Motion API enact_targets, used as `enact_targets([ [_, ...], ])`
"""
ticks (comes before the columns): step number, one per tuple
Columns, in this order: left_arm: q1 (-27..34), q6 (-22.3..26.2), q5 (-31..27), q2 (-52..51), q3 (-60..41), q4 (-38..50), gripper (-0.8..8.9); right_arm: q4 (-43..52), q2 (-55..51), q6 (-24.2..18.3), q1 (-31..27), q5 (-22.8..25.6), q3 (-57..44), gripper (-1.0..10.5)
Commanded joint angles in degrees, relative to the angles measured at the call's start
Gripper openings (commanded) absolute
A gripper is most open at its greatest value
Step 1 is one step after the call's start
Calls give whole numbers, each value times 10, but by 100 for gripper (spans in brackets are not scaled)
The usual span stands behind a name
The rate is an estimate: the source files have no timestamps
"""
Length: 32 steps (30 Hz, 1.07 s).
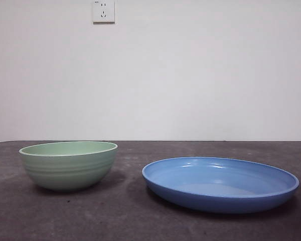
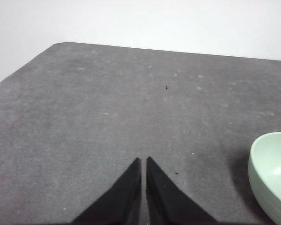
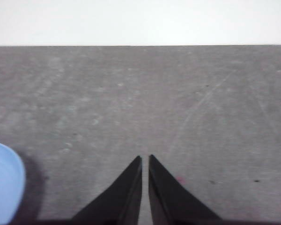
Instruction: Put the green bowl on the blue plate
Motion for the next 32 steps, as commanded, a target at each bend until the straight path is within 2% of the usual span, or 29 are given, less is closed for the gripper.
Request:
enact_targets([
  [1,0,-9,-1,0,-5,8,17,8,-2,36,0,-24,-1,14],
  [4,-3,-14,2,9,10,9,17,7,-1,70,1,-32,7,14],
  [15,-24,-109,4,106,151,-13,17,-35,30,187,43,-41,119,12],
  [19,-28,-114,5,168,234,-61,17,-63,80,186,64,-79,182,12],
  [22,-31,-111,32,214,295,-89,17,-78,120,187,77,-91,226,12],
  [27,-31,-111,112,301,400,-153,17,-94,199,186,98,-116,312,12],
  [32,-31,-94,205,375,483,-211,17,-153,272,177,114,-151,409,12],
])
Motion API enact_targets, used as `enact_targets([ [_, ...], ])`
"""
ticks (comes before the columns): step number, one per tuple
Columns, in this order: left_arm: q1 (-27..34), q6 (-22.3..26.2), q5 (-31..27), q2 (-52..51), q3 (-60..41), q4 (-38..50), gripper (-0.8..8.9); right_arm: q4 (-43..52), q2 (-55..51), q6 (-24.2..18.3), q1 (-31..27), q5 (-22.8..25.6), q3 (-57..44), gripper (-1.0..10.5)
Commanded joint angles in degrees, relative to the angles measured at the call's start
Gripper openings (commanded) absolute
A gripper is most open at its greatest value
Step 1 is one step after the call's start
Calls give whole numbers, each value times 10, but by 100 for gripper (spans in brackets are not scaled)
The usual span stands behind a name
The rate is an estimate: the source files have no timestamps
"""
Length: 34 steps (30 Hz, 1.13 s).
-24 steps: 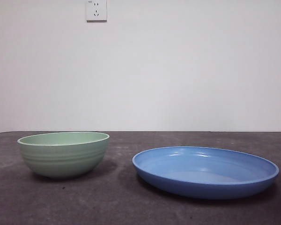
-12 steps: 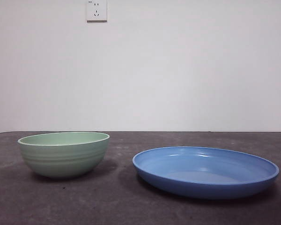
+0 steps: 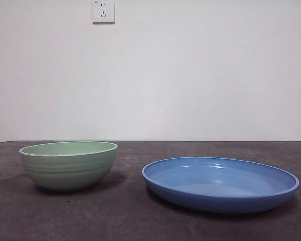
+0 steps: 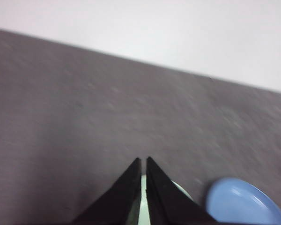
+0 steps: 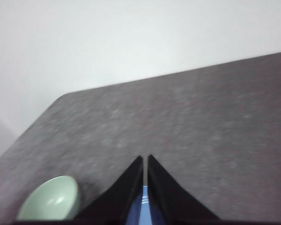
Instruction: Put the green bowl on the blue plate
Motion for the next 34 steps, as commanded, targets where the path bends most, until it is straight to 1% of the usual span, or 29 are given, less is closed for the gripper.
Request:
enact_targets([
  [1,-2,14,51,35,45,-27,17,-30,34,-5,8,-16,51,12],
  [4,-8,28,107,66,82,-68,17,-83,74,-32,12,-41,103,12],
  [7,-26,30,134,84,107,-95,17,-138,113,-57,12,-77,150,12],
  [10,-40,46,149,91,119,-117,17,-178,146,-76,12,-114,184,12],
  [15,-52,50,151,92,119,-127,19,-210,175,-92,13,-180,199,12],
  [19,-52,49,151,92,119,-126,19,-230,177,-104,13,-176,199,13],
  [29,-52,61,151,92,119,-134,36,-233,176,-106,13,-174,199,14],
  [31,-52,61,151,92,119,-139,85,-233,176,-111,13,-174,199,41],
  [32,-52,61,151,92,119,-141,134,-233,176,-114,13,-174,199,89],
  [34,-52,61,151,92,119,-146,286,-233,176,-115,13,-174,199,251],
])
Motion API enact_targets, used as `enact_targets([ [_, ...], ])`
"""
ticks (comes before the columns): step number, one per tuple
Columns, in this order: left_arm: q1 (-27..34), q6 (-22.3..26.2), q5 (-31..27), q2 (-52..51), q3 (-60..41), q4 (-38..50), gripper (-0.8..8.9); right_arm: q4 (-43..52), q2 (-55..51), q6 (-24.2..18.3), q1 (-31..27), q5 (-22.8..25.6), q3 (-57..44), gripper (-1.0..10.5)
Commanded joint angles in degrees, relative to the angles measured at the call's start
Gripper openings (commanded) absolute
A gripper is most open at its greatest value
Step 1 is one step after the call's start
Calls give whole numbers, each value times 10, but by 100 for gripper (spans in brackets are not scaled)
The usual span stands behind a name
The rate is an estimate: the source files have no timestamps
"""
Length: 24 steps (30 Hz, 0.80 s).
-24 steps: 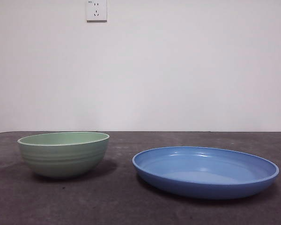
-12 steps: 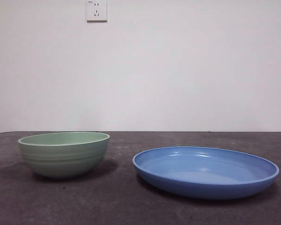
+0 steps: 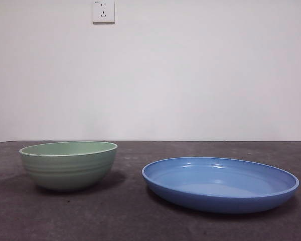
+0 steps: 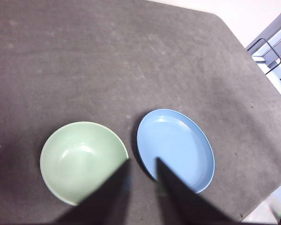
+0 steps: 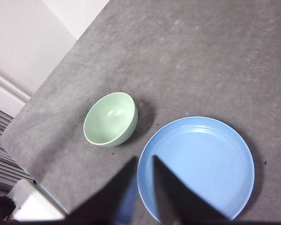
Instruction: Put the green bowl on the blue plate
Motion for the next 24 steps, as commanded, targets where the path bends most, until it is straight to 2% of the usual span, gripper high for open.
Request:
enact_targets([
  [1,-1,9,3,3,12,-1,354,2,3,-10,1,0,10,325],
  [4,-1,9,2,4,12,-9,543,2,3,-10,1,0,10,534],
  [6,-1,9,1,5,12,-9,602,2,3,-10,1,0,10,567],
  [10,-1,26,-26,9,12,-8,605,2,3,-10,1,0,10,567],
  [18,-1,42,-136,65,12,-12,600,2,2,-10,1,0,10,567],
  [24,-1,58,-144,166,12,-23,593,2,2,-10,1,0,10,567],
])
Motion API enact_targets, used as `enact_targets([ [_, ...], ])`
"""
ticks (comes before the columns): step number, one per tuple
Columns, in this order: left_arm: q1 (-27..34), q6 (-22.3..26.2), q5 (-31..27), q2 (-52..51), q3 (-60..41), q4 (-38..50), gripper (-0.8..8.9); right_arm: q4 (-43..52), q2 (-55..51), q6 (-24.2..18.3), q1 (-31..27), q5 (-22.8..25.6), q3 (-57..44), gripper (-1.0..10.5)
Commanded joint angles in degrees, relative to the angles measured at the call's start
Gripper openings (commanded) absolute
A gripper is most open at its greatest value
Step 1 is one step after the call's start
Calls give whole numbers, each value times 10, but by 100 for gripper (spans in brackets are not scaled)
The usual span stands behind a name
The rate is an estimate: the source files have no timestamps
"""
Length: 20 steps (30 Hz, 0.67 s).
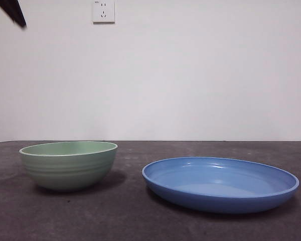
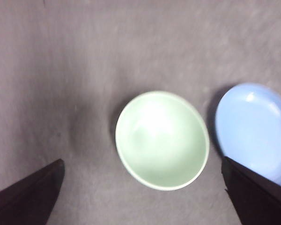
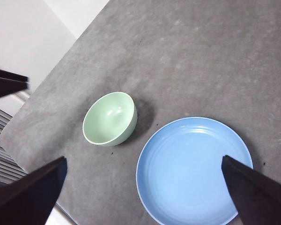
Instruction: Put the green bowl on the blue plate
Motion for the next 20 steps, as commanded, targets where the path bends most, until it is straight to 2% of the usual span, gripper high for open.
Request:
enact_targets([
  [1,-1,22,-3,55,11,0,593,2,2,-7,1,0,10,567],
  [9,-4,28,-3,214,11,12,593,2,2,-6,1,0,10,567],
  [14,-8,27,-4,272,12,48,592,2,2,-6,1,0,10,567],
  [20,-20,26,-54,320,21,55,589,2,2,-6,1,0,10,567],
])
